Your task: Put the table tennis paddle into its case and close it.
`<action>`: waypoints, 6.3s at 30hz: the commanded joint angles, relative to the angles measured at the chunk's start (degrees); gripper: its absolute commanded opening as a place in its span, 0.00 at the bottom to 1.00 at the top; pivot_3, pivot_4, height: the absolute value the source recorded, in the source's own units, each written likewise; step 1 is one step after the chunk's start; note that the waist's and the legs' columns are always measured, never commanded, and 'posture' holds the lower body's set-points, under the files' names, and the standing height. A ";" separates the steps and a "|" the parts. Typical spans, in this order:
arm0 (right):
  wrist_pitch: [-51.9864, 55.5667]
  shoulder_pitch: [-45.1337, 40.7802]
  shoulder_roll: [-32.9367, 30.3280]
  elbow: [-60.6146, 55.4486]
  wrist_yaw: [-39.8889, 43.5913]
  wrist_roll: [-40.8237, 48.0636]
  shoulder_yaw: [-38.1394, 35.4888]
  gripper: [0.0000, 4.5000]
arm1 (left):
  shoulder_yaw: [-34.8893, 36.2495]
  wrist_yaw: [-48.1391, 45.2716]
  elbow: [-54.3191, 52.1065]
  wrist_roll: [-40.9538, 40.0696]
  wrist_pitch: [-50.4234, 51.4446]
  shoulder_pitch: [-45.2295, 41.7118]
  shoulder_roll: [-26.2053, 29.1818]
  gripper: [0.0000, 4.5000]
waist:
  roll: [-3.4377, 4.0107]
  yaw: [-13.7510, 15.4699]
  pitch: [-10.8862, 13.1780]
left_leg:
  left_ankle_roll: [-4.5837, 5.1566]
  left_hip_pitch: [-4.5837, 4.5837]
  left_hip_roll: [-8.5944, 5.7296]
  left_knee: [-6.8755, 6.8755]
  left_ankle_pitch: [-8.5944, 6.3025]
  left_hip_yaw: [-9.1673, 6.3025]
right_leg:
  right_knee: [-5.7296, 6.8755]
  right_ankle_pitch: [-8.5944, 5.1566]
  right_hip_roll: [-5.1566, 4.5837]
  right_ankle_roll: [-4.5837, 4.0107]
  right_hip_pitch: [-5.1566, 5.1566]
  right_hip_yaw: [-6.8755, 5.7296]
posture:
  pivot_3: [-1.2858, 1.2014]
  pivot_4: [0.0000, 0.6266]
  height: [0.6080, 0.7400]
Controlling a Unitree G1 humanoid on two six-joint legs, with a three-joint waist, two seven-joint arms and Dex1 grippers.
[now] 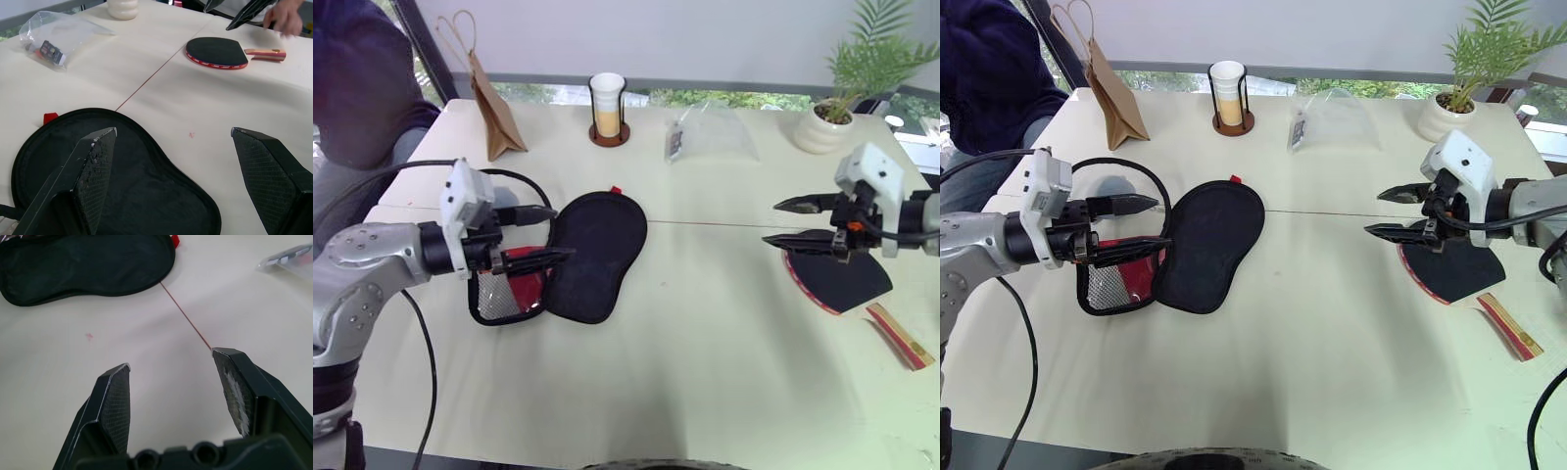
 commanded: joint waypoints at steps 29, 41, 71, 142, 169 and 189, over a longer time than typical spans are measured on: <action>3.44 -4.36 3.79 -2.05 -1.43 1.24 3.93 0.64 | 0.68 -0.02 0.74 -0.52 -1.03 -1.77 -1.19 0.87 | 0.00 -0.01 0.00 | -0.09 0.00 0.00 0.00 0.05 0.00 | 0.01 0.00 0.00 0.00 -0.01 0.00 | 0.52 0.24 1.00; 26.23 -10.33 25.08 -7.05 -17.63 3.26 21.54 0.64 | -0.48 -2.97 4.94 3.19 -2.40 -3.85 -0.08 0.87 | -0.01 -0.01 -0.01 | -0.11 -0.04 -0.02 0.03 0.06 0.00 | 0.09 0.00 0.00 0.00 -0.09 0.00 | 0.52 0.24 1.00; 24.98 -18.09 51.50 15.44 -26.62 -7.90 39.42 0.59 | 6.57 -2.12 -0.32 1.69 -0.49 5.01 3.50 0.87 | -0.16 -1.87 -0.10 | -0.23 -0.07 -0.03 -0.08 0.14 0.01 | 0.29 -0.03 0.11 -0.06 -0.34 0.01 | 0.52 0.24 1.00; 5.08 38.00 -0.78 8.77 -0.44 -17.14 -22.96 0.99 | -14.04 -13.70 11.23 11.51 -8.62 -11.74 -6.91 0.87 | -0.06 -0.09 0.01 | 0.13 0.06 -0.03 0.02 -0.05 0.08 | 0.18 -0.04 0.12 -0.05 0.02 0.02 | 0.52 0.24 1.00; 15.74 23.54 -1.57 11.04 -3.19 -9.75 -15.89 0.20 | -13.16 -12.98 10.39 11.70 -8.64 -10.65 -6.99 0.87 | -0.05 0.05 0.02 | -0.06 0.10 -0.02 0.07 0.07 0.10 | 0.18 -0.04 0.12 -0.05 0.07 0.02 | 0.52 0.24 1.00; 55.83 -0.06 25.00 -21.99 -35.27 1.33 0.58 0.20 | -12.01 -12.59 9.49 12.18 -8.84 -9.53 -7.11 0.87 | -0.07 0.03 0.02 | -0.09 -0.08 -0.06 0.09 0.08 0.08 | 0.28 -0.04 0.06 -0.05 -0.18 0.03 | 0.52 0.24 1.00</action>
